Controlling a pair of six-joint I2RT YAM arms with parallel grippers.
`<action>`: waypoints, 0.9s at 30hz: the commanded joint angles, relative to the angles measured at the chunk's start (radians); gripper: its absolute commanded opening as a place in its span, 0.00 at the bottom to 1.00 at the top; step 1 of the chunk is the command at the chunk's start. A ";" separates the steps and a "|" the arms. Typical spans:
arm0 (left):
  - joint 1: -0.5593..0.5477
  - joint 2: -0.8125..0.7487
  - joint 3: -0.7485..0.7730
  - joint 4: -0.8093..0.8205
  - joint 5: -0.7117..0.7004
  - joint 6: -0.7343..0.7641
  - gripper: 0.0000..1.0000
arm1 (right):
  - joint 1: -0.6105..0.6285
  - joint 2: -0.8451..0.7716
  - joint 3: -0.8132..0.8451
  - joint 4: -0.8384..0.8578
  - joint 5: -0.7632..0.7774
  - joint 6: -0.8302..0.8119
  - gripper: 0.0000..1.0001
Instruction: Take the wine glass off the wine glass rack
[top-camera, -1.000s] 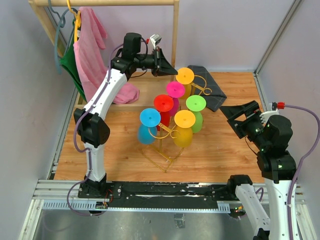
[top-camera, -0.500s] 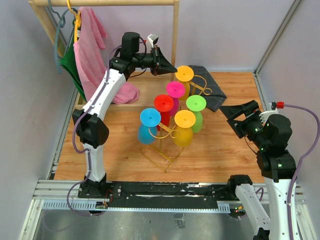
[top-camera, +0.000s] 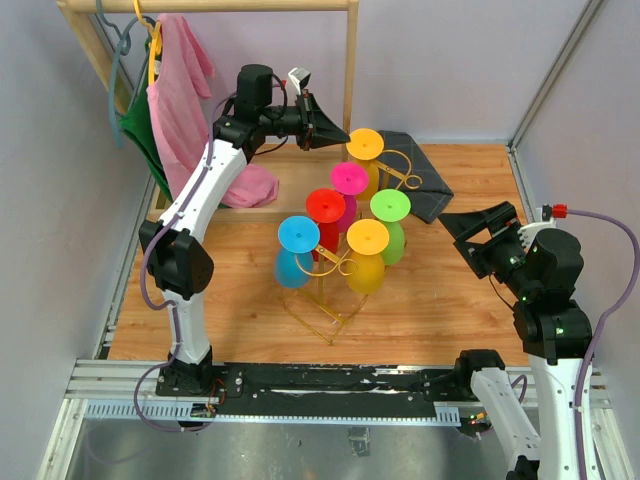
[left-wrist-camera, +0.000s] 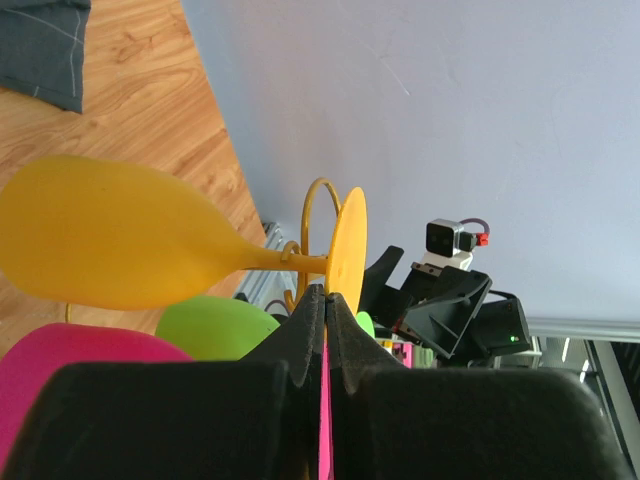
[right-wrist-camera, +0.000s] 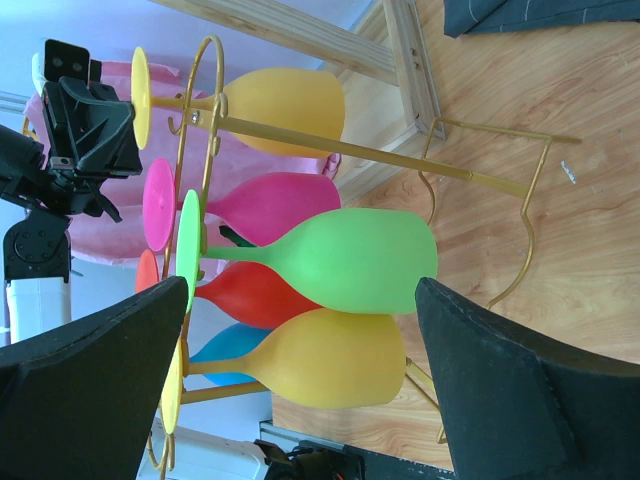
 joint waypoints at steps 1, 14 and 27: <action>0.021 -0.053 -0.022 0.040 0.018 -0.017 0.00 | 0.020 -0.006 -0.008 0.005 0.007 -0.011 0.98; 0.030 -0.064 -0.039 0.057 0.036 -0.028 0.00 | 0.020 0.006 -0.019 0.021 0.004 -0.013 0.99; 0.038 -0.059 -0.047 0.063 0.033 -0.027 0.00 | 0.020 0.008 -0.028 0.031 0.002 -0.011 0.99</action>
